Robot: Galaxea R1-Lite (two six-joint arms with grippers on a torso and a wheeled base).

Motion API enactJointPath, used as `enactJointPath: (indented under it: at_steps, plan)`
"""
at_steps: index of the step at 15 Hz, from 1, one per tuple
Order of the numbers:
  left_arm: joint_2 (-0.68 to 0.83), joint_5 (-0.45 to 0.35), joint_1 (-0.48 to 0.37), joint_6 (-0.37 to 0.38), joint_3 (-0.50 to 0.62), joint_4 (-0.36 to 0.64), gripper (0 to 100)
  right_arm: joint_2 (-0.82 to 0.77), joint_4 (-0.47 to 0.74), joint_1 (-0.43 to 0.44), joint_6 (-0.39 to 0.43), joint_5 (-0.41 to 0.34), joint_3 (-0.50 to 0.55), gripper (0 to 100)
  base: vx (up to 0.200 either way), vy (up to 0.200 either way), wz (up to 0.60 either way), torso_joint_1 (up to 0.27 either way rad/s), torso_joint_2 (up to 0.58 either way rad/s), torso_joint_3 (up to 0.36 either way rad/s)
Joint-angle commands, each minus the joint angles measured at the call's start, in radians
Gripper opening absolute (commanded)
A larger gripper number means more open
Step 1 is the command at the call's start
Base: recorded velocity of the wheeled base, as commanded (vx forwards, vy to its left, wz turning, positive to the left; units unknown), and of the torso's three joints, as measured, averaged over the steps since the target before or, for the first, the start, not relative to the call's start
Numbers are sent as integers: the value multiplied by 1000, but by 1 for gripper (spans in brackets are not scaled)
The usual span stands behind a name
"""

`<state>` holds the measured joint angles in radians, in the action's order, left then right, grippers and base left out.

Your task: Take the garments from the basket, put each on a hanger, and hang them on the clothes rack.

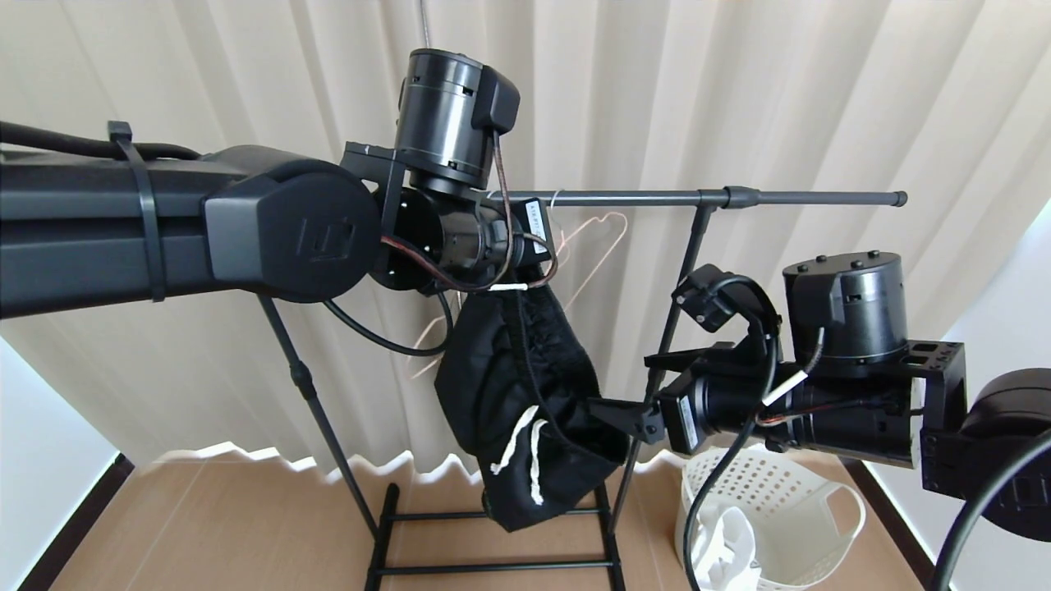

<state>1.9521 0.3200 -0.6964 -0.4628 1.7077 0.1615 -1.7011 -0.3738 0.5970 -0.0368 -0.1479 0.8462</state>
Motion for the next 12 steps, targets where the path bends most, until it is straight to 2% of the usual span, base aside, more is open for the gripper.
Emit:
enactJointPath:
  at_steps: [1,5,11,12]
  plan:
    - [-2,1,-5,0,0,0,0,-48,-5,-2,-2,2,2,100,0,0,0,0,0,0]
    - [-16,-1,-23,13,-2,0,0,-106,-23,-59,2,4,24,100,0,0,0,0,0,0]
    - [-35,-1,-37,32,-20,-2,0,-158,-25,-62,0,25,36,100,0,0,0,0,0,0]
    - [-41,-1,-37,32,-33,-2,0,-158,-25,-62,0,30,40,0,0,0,0,0,0,0]
